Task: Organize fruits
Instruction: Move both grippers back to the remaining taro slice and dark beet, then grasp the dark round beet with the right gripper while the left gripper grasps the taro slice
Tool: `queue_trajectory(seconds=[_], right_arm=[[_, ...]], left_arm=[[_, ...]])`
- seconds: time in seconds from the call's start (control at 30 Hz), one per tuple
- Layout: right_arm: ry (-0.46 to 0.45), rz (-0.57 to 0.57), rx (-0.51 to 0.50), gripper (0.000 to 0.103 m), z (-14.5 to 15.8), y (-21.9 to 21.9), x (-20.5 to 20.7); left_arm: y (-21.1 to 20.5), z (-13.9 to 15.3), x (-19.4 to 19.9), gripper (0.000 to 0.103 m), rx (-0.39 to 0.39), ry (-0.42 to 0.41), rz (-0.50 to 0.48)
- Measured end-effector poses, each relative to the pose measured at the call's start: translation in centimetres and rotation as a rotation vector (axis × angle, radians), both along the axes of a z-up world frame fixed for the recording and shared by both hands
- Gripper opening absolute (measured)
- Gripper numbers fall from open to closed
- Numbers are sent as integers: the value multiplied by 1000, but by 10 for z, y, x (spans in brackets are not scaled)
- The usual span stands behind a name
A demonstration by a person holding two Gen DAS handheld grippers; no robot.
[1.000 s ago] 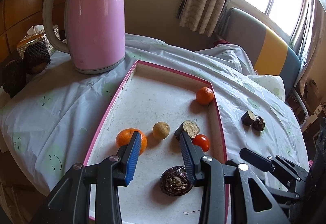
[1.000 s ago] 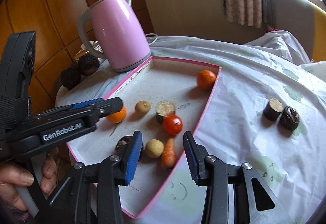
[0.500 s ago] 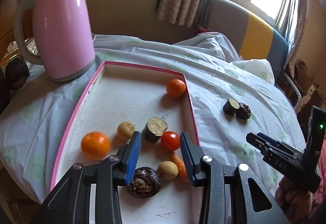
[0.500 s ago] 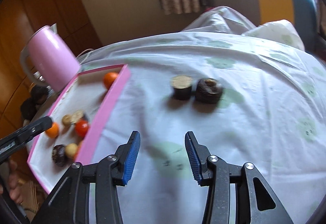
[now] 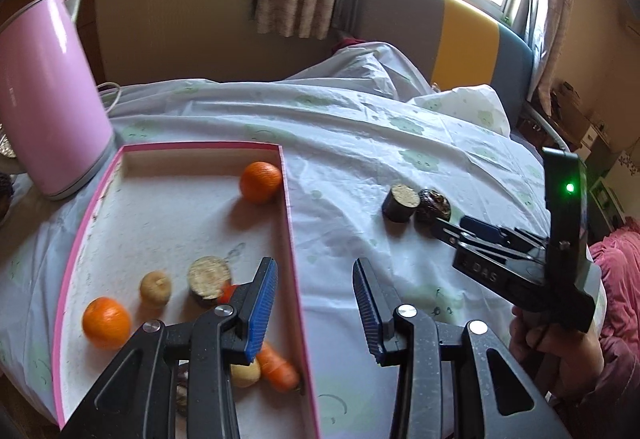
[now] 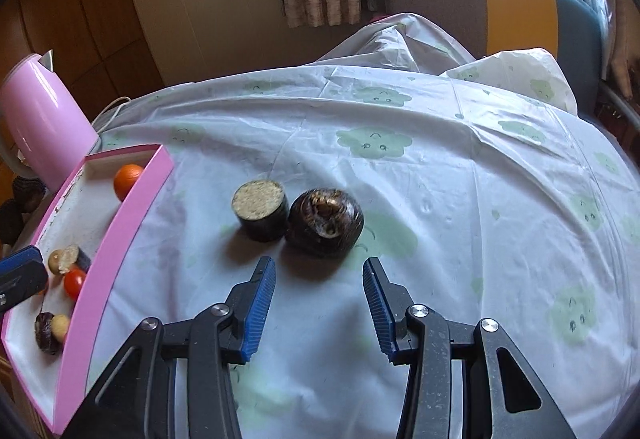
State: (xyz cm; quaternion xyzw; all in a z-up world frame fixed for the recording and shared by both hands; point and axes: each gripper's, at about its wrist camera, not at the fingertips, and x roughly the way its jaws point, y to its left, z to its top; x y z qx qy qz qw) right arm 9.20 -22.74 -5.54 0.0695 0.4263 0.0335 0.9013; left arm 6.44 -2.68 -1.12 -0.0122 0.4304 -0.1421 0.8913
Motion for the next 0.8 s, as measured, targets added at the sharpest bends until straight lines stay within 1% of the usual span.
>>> queue_trajectory(seconds=[0.23, 0.33, 0.43, 0.53, 0.63, 0.8], right_arm=[[3, 26, -2, 47, -4, 1, 22], [4, 33, -14, 48, -7, 2, 26], [-3, 32, -4, 47, -9, 0, 26], [-11, -1, -17, 46, -7, -4, 23], [0, -48, 10, 46, -8, -18, 17], [1, -108, 6, 47, -9, -33, 5]], left_arm=[[-21, -6, 15, 40, 2, 31, -30], [-26, -9, 22, 40, -1, 43, -33], [-33, -12, 28, 40, -4, 55, -35], [-39, -14, 33, 40, -8, 67, -43], [-47, -16, 39, 40, -4, 77, -57], [-61, -22, 51, 40, -19, 108, -69]])
